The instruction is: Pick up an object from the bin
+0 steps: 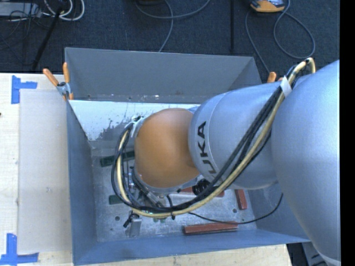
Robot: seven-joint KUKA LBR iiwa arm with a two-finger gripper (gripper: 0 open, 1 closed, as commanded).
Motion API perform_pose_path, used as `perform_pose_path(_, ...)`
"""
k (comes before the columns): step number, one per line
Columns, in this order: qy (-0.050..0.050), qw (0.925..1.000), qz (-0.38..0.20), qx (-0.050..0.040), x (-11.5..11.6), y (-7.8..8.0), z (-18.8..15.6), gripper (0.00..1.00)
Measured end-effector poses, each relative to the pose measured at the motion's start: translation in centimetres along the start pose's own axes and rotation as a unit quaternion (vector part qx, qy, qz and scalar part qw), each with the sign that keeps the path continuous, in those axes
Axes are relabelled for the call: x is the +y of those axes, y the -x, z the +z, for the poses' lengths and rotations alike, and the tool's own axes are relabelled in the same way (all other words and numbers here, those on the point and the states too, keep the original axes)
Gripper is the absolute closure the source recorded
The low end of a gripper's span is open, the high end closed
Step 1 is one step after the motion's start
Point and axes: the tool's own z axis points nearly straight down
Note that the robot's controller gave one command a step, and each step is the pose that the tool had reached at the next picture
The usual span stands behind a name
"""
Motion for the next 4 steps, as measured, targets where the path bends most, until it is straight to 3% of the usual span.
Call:
perform_pose_path(1,-0.001,0.9895,-0.144,-0.0021,-7.7,3.6,6.2,0.00)
perform_pose_path(2,0.002,0.9831,-0.183,-0.0114,1.7,0.0,7.8,0.00)
perform_pose_path(3,0.001,0.9840,-0.178,-0.0050,1.3,-0.3,8.1,1.00)
perform_pose_path(4,0.002,0.9843,-0.176,-0.0107,1.3,0.1,7.8,0.00)
